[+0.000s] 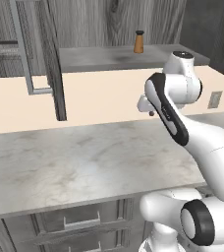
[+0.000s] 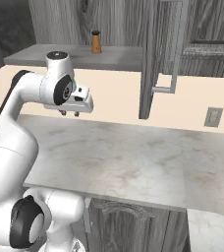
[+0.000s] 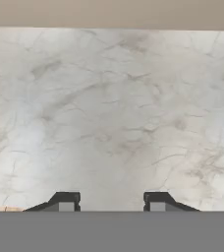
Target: Retrieve the shaker from the cabinet and place it next the steak on a plate on the dining table.
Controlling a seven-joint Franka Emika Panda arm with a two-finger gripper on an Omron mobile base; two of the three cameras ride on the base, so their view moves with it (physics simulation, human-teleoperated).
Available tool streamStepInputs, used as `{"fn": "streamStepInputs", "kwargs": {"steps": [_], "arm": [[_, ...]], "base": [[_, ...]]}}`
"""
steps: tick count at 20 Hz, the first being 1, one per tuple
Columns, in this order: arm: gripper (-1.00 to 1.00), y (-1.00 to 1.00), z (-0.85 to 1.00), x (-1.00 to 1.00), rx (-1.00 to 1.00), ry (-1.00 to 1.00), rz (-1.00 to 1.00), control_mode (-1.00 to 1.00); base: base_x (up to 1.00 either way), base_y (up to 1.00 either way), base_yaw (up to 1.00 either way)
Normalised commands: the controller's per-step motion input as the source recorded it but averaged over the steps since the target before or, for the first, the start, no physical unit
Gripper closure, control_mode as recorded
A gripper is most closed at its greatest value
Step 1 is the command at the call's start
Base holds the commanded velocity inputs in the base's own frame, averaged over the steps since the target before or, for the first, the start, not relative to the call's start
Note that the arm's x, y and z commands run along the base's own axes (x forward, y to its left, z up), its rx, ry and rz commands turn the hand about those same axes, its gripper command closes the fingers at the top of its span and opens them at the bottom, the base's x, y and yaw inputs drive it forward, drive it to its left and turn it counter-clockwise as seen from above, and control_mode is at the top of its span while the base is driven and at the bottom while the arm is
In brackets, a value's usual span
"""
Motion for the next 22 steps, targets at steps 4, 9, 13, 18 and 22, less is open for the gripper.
{"fn": "streamStepInputs", "kwargs": {"steps": [4, 9, 13, 18, 22], "arm": [[-1.00, 0.00, 0.00, -0.40, 0.00, -0.13, 0.00, -1.00], [-1.00, 0.00, 0.10, -0.93, 0.00, -0.41, 0.00, -1.00], [-1.00, 0.00, 0.23, -0.97, -0.02, -0.58, -0.04, -1.00], [-1.00, 0.03, 0.38, -0.93, -0.11, -0.63, 0.00, -1.00], [-1.00, 0.00, 0.95, -0.59, -0.06, -0.33, -0.01, -1.00]], "base": [[0.00, 0.00, 0.00], [0.00, 0.00, 0.00], [0.00, 0.00, 0.00], [0.00, 0.00, 0.00], [0.00, 0.00, 0.00]]}}
